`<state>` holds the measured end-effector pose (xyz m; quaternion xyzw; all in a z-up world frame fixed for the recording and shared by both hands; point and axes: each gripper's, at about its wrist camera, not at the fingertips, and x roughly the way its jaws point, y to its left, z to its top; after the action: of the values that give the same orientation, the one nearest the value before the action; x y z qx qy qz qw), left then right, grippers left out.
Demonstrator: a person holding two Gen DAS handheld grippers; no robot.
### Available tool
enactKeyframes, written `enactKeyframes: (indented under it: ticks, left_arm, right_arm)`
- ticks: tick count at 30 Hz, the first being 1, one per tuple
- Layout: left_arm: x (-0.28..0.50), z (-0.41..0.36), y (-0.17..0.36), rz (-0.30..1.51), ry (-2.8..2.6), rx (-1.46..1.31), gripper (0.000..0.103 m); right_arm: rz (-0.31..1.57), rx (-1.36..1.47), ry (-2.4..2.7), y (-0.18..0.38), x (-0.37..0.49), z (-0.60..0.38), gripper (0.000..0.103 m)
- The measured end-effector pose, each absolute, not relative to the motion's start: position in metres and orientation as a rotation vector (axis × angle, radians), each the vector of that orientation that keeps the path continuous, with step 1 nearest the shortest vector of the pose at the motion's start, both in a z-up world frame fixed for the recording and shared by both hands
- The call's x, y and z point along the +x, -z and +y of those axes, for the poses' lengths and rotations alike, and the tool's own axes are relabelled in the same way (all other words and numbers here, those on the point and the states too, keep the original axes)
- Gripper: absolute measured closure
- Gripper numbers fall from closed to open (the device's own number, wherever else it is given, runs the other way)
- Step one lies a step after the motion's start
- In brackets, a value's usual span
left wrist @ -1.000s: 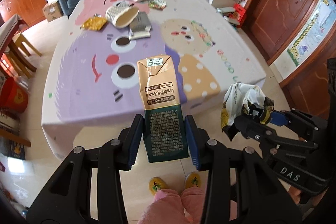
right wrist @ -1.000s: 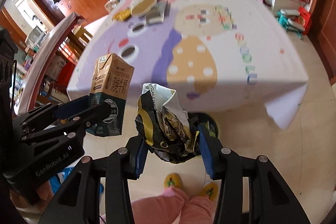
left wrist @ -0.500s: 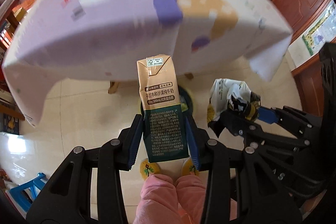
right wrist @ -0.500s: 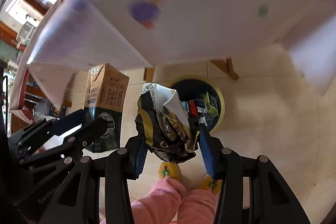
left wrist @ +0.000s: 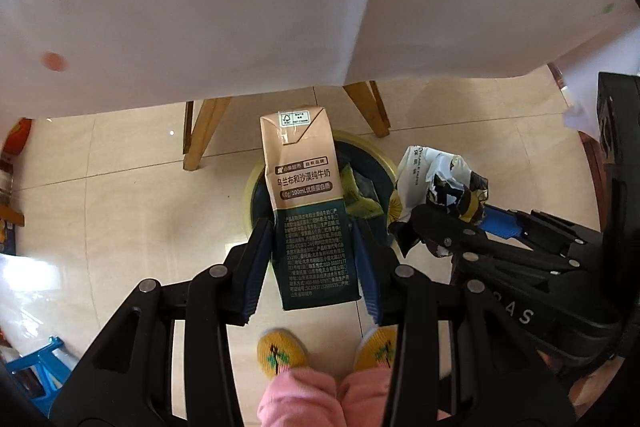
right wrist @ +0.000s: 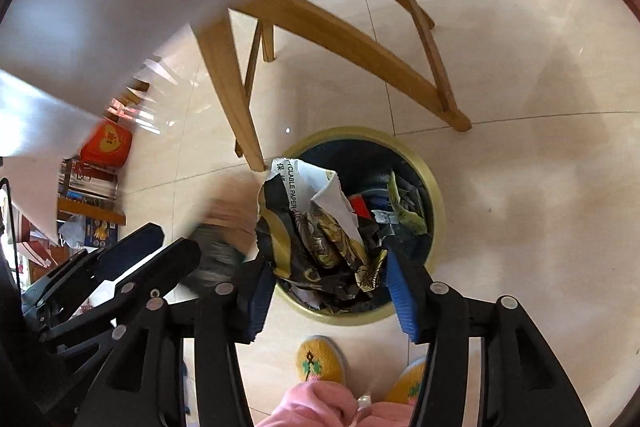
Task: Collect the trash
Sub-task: 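Lower the carton and wrapper into the black bin and open both tools, then raise both open tools back above the table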
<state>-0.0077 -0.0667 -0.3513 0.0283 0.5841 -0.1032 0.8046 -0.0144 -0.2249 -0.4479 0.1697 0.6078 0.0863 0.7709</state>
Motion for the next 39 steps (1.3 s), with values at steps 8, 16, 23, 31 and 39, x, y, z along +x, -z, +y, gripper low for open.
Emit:
enactKeyframes:
  ticks: [8,16,23,31,39]
  left_arm:
    - [0.000,-0.066,0.400,1.254,0.188,0.058,0.049]
    - [-0.004,-0.043,0.402,1.239,0.127,0.070,0.039]
    - [-0.011,-0.025,0.372,1.235,0.080,0.035,0.039]
    - [-0.028,-0.008,0.299,1.229,0.076,0.016,0.039]
    - [-0.043,0.004,0.195,1.196,0.099,0.019,0.039]
  right_arm:
    - [1.348,0.381,-0.186,0.479,-0.007,-0.223,0.019]
    - [1.353,0.352,-0.163,0.474,-0.015,-0.219,0.001]
    - [1.351,0.331,-0.175,0.428,-0.030,-0.218,0.001]
    - [1.316,0.292,-0.191,0.324,-0.051,-0.210,0.001]
    - [1.276,0.228,-0.212,0.220,-0.068,-0.192,0.001]
